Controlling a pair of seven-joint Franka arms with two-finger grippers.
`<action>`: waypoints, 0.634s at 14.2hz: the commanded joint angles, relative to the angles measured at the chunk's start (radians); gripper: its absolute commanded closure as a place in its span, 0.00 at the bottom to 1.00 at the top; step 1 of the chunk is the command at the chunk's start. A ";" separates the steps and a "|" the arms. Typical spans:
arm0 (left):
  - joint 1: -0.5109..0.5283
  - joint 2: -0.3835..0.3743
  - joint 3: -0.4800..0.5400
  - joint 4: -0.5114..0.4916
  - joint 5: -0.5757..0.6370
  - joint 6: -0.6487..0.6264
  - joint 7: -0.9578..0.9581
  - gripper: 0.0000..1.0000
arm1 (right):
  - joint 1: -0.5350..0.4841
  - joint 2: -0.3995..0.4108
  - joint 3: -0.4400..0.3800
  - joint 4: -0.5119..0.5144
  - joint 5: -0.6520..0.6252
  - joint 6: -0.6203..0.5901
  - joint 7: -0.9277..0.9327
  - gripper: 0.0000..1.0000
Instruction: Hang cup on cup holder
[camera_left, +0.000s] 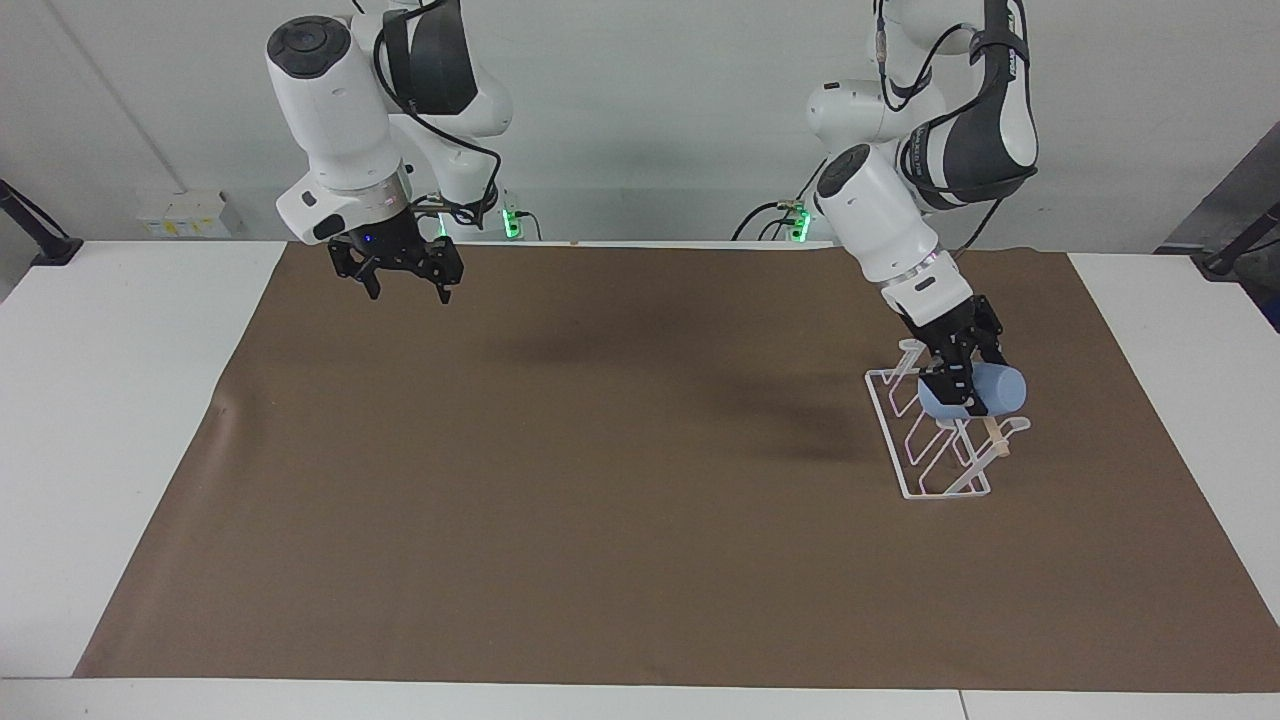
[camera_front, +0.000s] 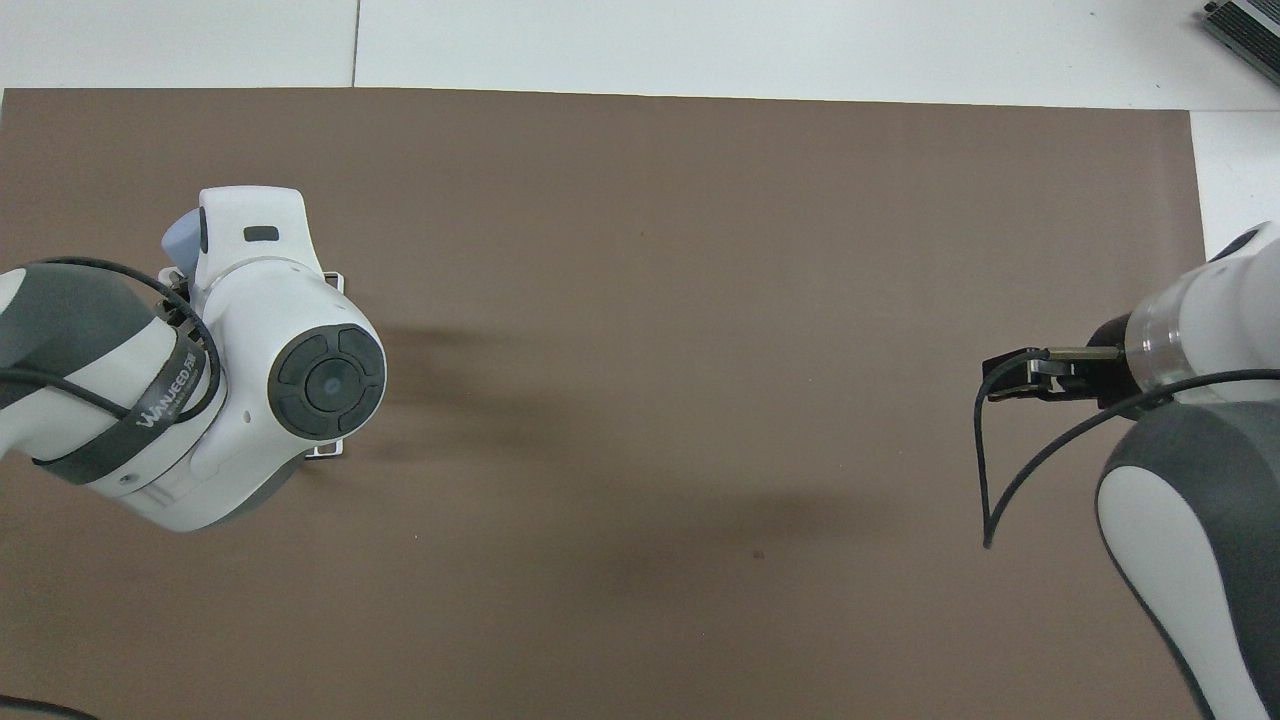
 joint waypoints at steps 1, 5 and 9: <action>-0.010 -0.026 0.012 -0.060 0.030 0.035 -0.029 1.00 | -0.033 -0.022 0.006 0.006 -0.007 -0.028 0.006 0.00; -0.003 -0.016 0.014 -0.019 0.067 0.021 -0.032 1.00 | -0.046 -0.031 0.000 0.018 -0.003 -0.021 0.006 0.00; 0.011 -0.014 0.015 -0.028 0.159 0.055 -0.119 1.00 | -0.047 -0.033 -0.006 0.021 -0.003 -0.016 0.006 0.00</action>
